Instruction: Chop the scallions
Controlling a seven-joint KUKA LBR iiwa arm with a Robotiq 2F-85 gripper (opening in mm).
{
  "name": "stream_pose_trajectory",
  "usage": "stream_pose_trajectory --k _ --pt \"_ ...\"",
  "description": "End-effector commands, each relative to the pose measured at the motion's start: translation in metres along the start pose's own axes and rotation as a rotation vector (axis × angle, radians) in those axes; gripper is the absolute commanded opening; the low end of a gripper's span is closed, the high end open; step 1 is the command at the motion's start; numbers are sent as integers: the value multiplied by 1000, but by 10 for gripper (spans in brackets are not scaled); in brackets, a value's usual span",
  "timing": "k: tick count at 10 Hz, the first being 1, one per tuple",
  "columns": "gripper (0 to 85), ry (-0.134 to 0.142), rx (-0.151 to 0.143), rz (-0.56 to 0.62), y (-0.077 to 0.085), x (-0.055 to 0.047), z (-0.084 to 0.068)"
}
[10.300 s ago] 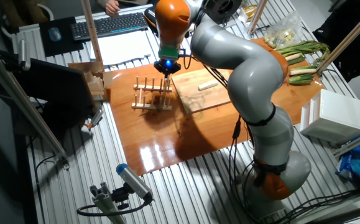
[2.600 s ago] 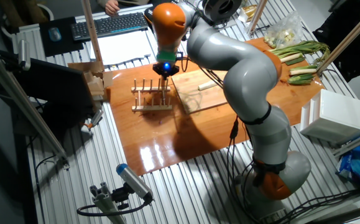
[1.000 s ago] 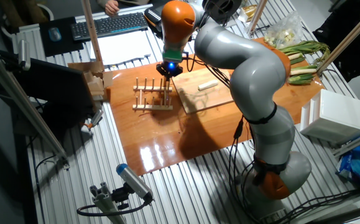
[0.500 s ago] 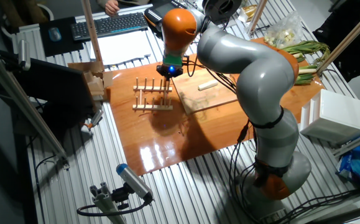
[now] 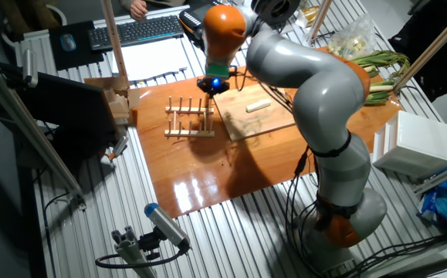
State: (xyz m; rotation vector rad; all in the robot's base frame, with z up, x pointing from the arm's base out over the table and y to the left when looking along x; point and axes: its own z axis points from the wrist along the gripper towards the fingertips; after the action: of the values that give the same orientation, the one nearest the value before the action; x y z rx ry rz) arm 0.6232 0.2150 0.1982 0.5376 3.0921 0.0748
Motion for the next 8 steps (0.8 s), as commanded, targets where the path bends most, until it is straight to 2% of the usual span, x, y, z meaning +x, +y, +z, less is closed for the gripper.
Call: stream_pose_trajectory --k 1,3,4,8 --pt "0 -6 5 -21 -7 -3 -4" --pt "0 -30 36 -95 -20 -6 -3" --pt "0 -35 47 -148 -32 -8 1" --pt "0 -48 45 -231 -62 -22 16"
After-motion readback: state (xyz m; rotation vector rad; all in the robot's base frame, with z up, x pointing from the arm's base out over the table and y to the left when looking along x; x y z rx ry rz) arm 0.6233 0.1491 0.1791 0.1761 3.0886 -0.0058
